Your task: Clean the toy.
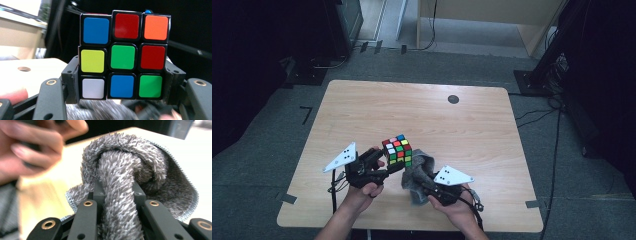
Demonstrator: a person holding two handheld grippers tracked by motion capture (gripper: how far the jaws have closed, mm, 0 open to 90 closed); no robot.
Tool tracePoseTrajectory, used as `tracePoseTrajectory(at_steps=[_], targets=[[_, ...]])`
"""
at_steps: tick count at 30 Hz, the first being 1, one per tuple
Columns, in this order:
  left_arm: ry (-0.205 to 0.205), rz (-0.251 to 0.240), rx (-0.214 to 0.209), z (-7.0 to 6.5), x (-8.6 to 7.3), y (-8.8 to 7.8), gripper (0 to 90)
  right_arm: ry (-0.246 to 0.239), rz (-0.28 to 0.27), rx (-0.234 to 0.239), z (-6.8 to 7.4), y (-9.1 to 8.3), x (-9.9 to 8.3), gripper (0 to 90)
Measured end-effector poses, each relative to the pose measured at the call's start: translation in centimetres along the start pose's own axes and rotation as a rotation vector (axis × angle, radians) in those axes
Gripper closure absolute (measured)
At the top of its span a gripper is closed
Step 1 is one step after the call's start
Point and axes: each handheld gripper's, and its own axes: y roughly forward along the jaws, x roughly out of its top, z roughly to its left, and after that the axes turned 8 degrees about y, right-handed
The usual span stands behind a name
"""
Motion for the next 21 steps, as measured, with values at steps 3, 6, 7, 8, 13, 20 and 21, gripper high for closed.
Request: tracePoseTrajectory(at_steps=[3, 6, 7, 8, 13, 20, 21], targets=[[0.011, 0.015, 0.034, -0.5, -0.1, 0.3, 34.5, -0.101, -0.055, 0.042, 2.8, 0.5, 0.2, 73.2], [0.03, 0.042, 0.034, -1.2, -0.3, 1.0, 34.6, -0.107, -0.127, 0.057, 4.2, 0.2, 0.9, 73.4], [0.026, 0.046, 0.028, -1.4, -0.4, 1.2, 34.5, -0.094, -0.146, 0.068, 4.4, 0.0, 1.0, 73.4], [0.023, 0.054, 0.026, -1.7, -0.5, 1.5, 34.5, -0.091, -0.14, 0.085, 4.4, 0.0, 1.2, 73.4], [0.053, 0.088, 0.028, -2.2, -1.1, 2.2, 34.5, -0.082, -0.136, 0.065, 4.1, -0.4, 1.3, 74.6], [0.043, 0.072, 0.026, -1.7, -0.7, 1.6, 34.8, 0.128, -0.239, -0.097, -0.2, -2.1, 1.4, 76.2], [0.047, 0.083, 0.039, -1.6, -0.7, 1.5, 34.8, 0.244, -0.309, -0.127, -1.9, -2.9, 1.2, 76.1]])
